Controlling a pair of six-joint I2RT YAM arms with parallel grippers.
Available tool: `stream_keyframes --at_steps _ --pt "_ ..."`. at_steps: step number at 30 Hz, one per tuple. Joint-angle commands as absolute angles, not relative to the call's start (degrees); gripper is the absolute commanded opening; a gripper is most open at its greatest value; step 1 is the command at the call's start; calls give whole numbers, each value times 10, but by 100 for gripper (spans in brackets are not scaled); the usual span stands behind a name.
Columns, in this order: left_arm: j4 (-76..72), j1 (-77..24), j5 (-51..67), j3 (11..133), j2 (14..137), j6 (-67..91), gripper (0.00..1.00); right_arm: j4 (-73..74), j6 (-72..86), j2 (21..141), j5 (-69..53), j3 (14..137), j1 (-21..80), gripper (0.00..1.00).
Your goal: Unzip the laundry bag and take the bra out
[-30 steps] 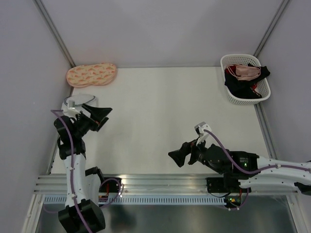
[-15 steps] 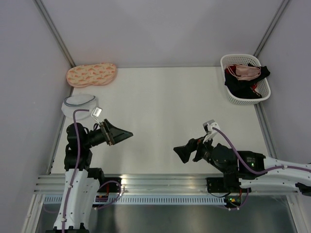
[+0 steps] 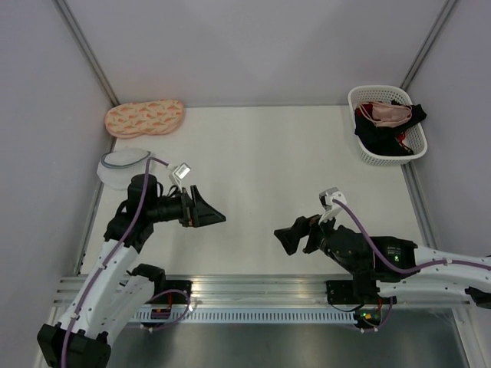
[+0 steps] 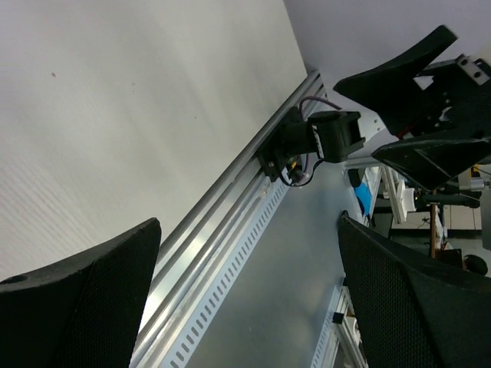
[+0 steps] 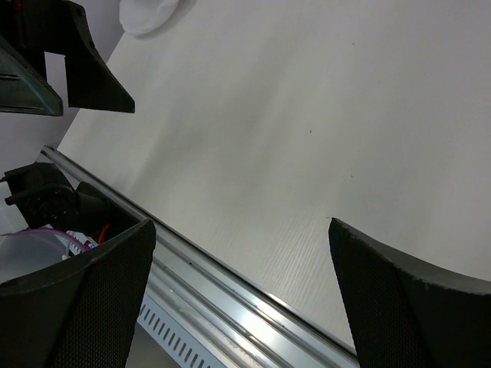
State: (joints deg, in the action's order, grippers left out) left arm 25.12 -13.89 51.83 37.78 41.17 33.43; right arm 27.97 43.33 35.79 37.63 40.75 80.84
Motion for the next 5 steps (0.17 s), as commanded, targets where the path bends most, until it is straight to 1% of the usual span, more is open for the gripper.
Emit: stream_keyframes --at_steps 1,5 --pt "268 -169 469 399 424 280 100 293 434 357 398 436 810 98" --pt "266 -202 448 403 428 276 100 294 432 352 400 432 811 98"
